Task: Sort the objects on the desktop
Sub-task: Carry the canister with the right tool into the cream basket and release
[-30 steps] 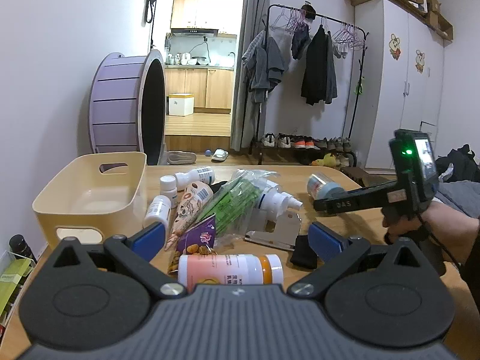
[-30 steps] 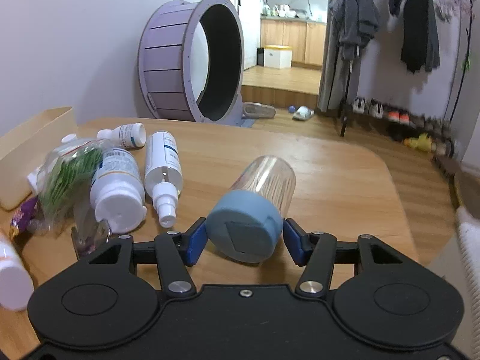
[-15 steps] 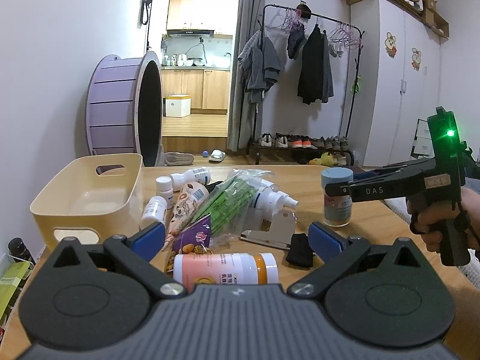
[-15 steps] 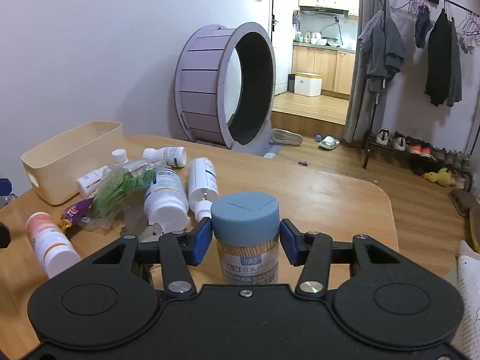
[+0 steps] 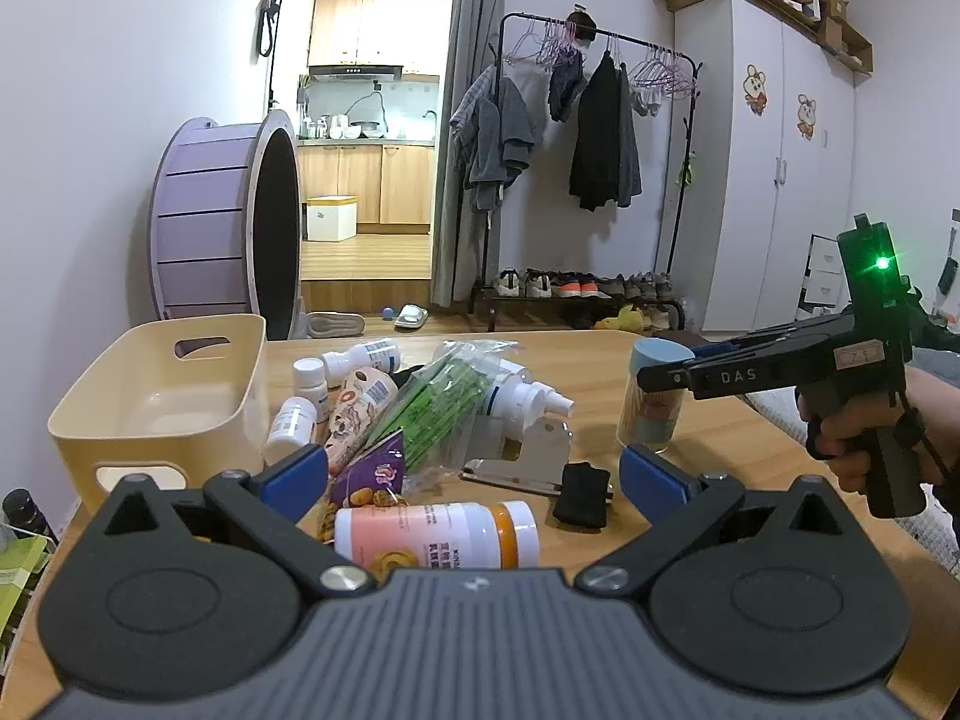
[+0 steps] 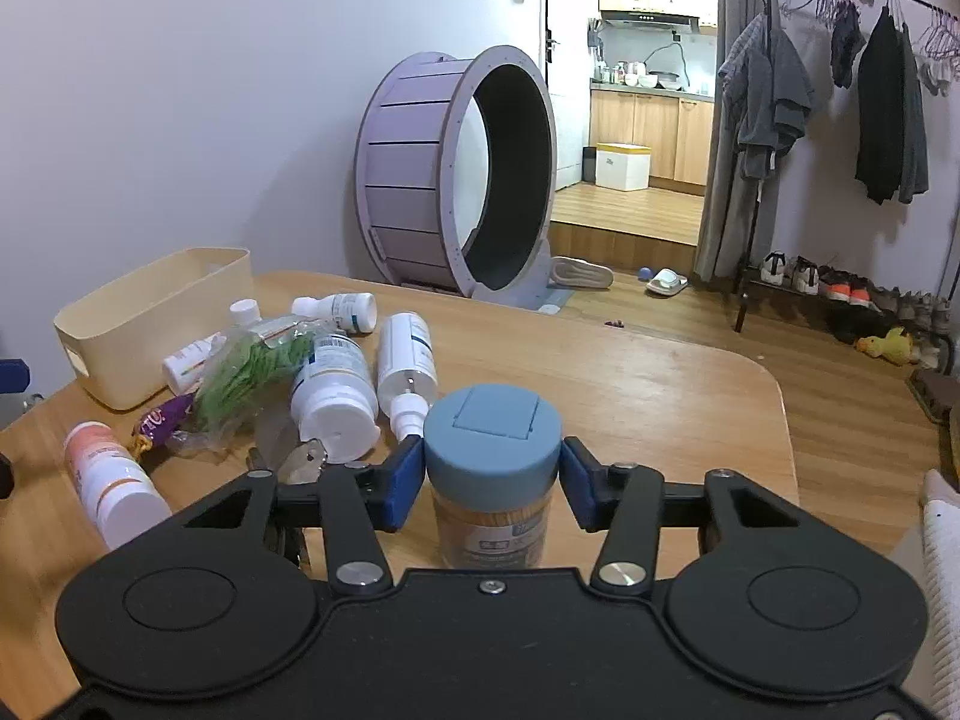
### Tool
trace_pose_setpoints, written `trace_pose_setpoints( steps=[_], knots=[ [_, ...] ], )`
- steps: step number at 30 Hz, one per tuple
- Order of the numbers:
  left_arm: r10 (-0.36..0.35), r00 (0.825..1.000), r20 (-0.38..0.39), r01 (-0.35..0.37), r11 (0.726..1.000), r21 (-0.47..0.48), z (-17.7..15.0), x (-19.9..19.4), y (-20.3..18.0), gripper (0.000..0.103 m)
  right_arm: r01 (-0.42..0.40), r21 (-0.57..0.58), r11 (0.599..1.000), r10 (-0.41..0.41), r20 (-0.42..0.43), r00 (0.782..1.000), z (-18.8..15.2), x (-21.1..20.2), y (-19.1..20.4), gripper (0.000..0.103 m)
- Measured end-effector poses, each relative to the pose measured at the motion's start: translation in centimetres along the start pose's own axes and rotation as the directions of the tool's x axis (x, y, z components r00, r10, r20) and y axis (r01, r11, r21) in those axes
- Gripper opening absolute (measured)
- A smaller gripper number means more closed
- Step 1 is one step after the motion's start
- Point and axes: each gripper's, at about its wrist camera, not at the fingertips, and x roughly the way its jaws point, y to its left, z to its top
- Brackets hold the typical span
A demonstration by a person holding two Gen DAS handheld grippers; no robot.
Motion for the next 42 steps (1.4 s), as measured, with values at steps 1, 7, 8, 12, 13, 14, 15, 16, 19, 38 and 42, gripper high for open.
trace_pose_setpoints(
  steps=[1,7,8,12,13,14,15,16,19,38,42],
  knots=[
    [0.002,1.000,0.001,-0.002,1.000,0.001,0.0,0.0,0.1,0.103,-0.004,0.005,1.000,0.004,0.004,1.000,0.1,-0.1,0.0,0.048],
    [0.049,0.998,0.024,-0.050,0.999,0.011,0.6,-1.4,1.4,0.103,-0.084,0.027,0.996,0.082,0.062,0.995,2.0,-1.7,1.2,0.048],
    [0.062,0.998,0.030,-0.062,0.998,0.013,0.7,-1.7,1.8,0.103,-0.107,0.029,0.994,0.104,0.073,0.992,2.5,-1.9,1.7,0.048],
    [0.117,0.992,0.045,-0.117,0.993,-0.015,1.0,-3.2,4.1,0.103,-0.207,0.015,0.978,0.204,0.118,0.972,4.7,-2.3,4.4,0.048],
    [0.133,0.990,0.044,-0.132,0.991,-0.028,1.1,-3.5,4.7,0.103,-0.231,0.006,0.973,0.228,0.122,0.966,5.3,-2.3,5.2,0.048],
    [0.146,0.988,0.042,-0.144,0.989,-0.042,1.1,-3.7,5.3,0.103,-0.254,-0.004,0.967,0.252,0.125,0.960,5.8,-2.1,6.1,0.048],
    [0.158,0.987,0.041,-0.156,0.986,-0.055,1.1,-4.0,5.9,0.103,-0.274,-0.017,0.962,0.274,0.125,0.954,6.3,-1.7,7.1,0.048],
    [0.170,0.985,0.040,-0.167,0.984,-0.067,1.0,-4.3,6.5,0.103,-0.294,-0.031,0.955,0.295,0.124,0.947,6.9,-1.3,8.2,0.048],
    [0.204,0.978,0.039,-0.200,0.975,-0.097,1.0,-5.1,8.0,0.103,-0.354,-0.070,0.933,0.360,0.103,0.927,8.2,0.4,11.3,0.048],
    [0.348,0.937,-0.027,-0.348,0.927,-0.143,1.0,-6.7,12.4,0.103,-0.512,-0.183,0.839,0.500,-0.112,0.859,11.1,11.5,25.0,0.048],
    [0.347,0.938,-0.030,-0.347,0.925,-0.153,1.0,-7.1,12.5,0.103,-0.516,-0.184,0.837,0.493,-0.156,0.856,10.9,12.6,26.3,0.050]
  ],
)
